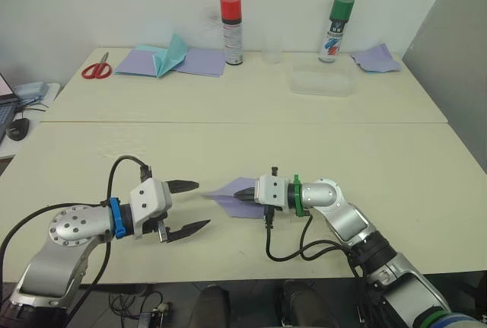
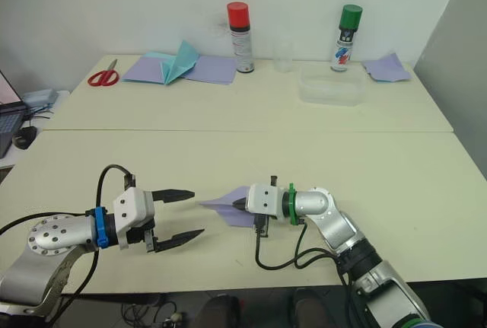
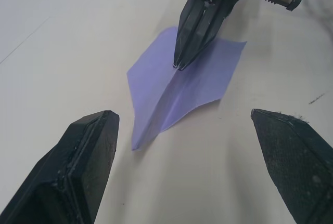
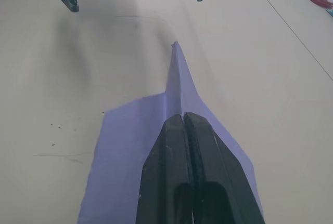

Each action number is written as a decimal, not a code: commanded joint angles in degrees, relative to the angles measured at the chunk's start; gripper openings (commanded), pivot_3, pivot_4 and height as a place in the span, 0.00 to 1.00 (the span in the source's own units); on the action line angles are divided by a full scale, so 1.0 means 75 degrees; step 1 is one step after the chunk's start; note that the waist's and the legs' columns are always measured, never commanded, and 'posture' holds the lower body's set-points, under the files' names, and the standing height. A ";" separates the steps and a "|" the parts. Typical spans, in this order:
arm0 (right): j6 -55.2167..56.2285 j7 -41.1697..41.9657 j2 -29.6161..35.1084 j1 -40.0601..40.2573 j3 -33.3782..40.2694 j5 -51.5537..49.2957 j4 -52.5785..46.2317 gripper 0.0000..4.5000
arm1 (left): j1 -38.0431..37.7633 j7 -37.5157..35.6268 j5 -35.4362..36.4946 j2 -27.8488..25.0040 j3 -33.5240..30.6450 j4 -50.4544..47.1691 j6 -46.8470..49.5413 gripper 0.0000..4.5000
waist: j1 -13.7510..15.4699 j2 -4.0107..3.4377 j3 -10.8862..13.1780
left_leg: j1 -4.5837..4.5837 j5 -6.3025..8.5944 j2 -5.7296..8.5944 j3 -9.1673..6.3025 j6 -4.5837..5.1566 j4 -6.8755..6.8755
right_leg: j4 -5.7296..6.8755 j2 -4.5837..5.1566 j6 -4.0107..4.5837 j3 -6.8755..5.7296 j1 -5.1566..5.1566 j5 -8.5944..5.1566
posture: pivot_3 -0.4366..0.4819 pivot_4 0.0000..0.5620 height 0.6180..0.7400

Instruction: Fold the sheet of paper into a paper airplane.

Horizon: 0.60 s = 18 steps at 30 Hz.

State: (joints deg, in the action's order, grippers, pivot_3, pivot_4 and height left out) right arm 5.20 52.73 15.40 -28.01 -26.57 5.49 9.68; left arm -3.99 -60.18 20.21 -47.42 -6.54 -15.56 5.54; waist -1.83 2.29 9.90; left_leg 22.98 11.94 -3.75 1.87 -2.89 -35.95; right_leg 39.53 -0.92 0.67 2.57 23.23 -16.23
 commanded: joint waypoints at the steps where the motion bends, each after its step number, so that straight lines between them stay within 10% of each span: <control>1: -0.0198 0.0144 0.0105 0.0122 -0.0058 -0.0046 -0.0316 0.00 | 0.0008 0.0065 0.0046 0.0018 -0.0209 -0.0242 -0.0137 0.99 | 0.0001 0.0000 0.0000 | 0.0000 0.0000 0.0000 0.0000 0.0000 0.0000 | 0.0000 0.0000 0.0000 0.0000 0.0000 0.0000 | 0.48 0.27 1.00; 18: -0.1500 0.0488 0.0190 0.0036 0.0271 -0.0844 -0.1512 0.00 | 0.0150 0.0108 0.0070 0.0000 -0.0177 -0.0265 -0.0111 0.99 | 0.0002 -0.0001 0.0001 | 0.0001 0.0000 -0.0001 0.0001 -0.0001 0.0003 | -0.0004 0.0000 0.0001 -0.0001 0.0001 -0.0001 | 0.48 0.27 1.00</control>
State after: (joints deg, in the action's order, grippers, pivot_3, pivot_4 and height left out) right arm -5.29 56.34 17.23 -26.41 -25.92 0.89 0.99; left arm -3.40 -59.50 20.19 -47.42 -6.90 -15.56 4.91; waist -1.82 2.28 9.91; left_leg 22.99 11.94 -3.76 1.89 -2.90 -35.93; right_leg 39.49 -0.92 0.68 2.56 23.25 -16.23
